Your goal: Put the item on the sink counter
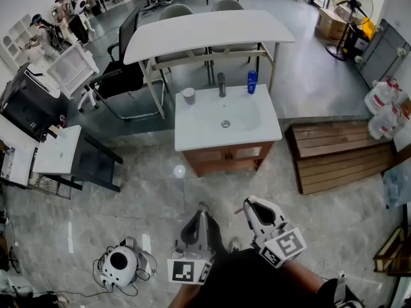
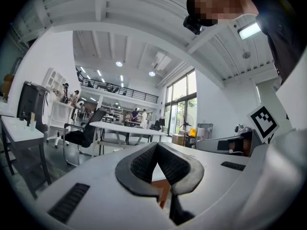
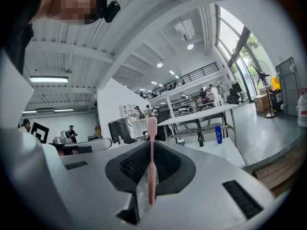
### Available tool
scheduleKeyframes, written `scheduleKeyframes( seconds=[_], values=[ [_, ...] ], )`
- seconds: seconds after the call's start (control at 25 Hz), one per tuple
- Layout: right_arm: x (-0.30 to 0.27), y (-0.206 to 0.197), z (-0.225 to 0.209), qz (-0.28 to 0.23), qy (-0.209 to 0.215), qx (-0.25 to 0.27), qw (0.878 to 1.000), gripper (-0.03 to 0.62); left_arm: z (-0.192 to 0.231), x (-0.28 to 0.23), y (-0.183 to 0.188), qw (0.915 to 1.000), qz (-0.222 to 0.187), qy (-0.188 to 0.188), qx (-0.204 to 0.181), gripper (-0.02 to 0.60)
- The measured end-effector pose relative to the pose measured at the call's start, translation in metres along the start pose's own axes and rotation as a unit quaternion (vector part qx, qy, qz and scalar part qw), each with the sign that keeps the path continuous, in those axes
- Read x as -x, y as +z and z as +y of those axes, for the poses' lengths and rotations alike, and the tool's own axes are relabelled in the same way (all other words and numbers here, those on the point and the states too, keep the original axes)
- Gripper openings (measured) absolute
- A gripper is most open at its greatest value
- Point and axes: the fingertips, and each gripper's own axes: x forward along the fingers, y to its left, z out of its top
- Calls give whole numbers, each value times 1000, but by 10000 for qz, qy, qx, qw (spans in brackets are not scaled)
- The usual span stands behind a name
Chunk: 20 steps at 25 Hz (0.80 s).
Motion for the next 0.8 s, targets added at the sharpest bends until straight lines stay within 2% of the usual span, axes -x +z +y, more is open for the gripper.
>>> scheduleKeyframes(
  seconds=[0.24,0.8],
  values=[
    [-49,17,-16,-4,-38,43,10000,23,32,-46,15,9999,-83,-39,109,15],
    [-184,52,-37,15,-190,98,9998,23,138,-141,38,9997,-58,-206,84,15]
  ],
)
